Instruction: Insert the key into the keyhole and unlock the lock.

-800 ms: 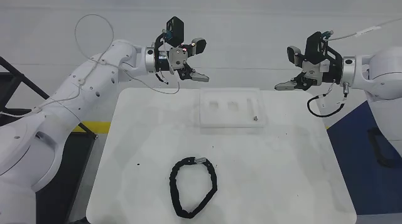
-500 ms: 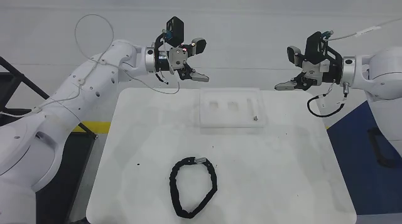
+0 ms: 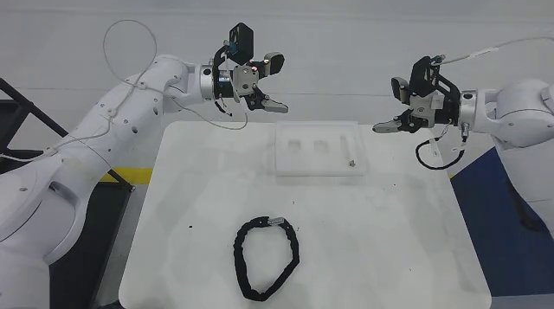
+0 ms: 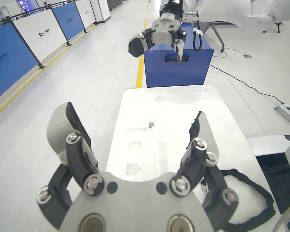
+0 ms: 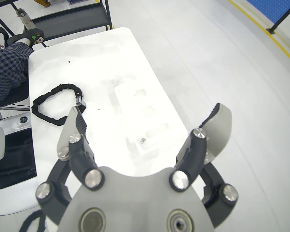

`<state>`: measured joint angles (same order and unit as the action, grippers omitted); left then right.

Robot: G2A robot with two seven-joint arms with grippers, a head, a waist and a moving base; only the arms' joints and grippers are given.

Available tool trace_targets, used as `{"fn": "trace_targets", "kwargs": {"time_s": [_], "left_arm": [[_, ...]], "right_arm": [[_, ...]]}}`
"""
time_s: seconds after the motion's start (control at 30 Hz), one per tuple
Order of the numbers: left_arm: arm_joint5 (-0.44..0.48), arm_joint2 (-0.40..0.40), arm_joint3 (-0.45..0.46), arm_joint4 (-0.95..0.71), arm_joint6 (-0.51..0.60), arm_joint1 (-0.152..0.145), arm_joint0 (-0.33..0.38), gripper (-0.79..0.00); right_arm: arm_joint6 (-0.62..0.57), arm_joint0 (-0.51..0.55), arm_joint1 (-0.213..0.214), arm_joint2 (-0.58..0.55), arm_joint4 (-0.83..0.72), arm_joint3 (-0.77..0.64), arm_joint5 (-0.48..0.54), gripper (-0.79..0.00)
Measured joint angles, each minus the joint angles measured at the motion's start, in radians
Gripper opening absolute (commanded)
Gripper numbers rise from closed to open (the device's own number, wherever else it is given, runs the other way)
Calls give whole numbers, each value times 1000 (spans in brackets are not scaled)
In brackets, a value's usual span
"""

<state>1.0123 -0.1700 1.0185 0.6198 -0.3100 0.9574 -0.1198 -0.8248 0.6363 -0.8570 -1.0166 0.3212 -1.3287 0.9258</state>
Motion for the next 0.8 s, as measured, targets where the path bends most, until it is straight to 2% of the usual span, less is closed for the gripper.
{"fn": "trace_targets", "kwargs": {"time_s": [0.23, 0.47, 0.63, 0.8], "left_arm": [[0, 0, 0, 0, 0, 0, 0, 0], [0, 0, 0, 0, 0, 0, 0, 0], [0, 0, 0, 0, 0, 0, 0, 0], [0, 0, 0, 0, 0, 0, 0, 0]], "right_arm": [[-66, 28, -5, 51, -47, 59, -102, 0], [-224, -3, -36, 158, -166, 85, -256, 0], [-221, -13, -64, 216, -206, 149, -353, 0], [-173, -32, -95, 269, -162, 191, -448, 0]]}}
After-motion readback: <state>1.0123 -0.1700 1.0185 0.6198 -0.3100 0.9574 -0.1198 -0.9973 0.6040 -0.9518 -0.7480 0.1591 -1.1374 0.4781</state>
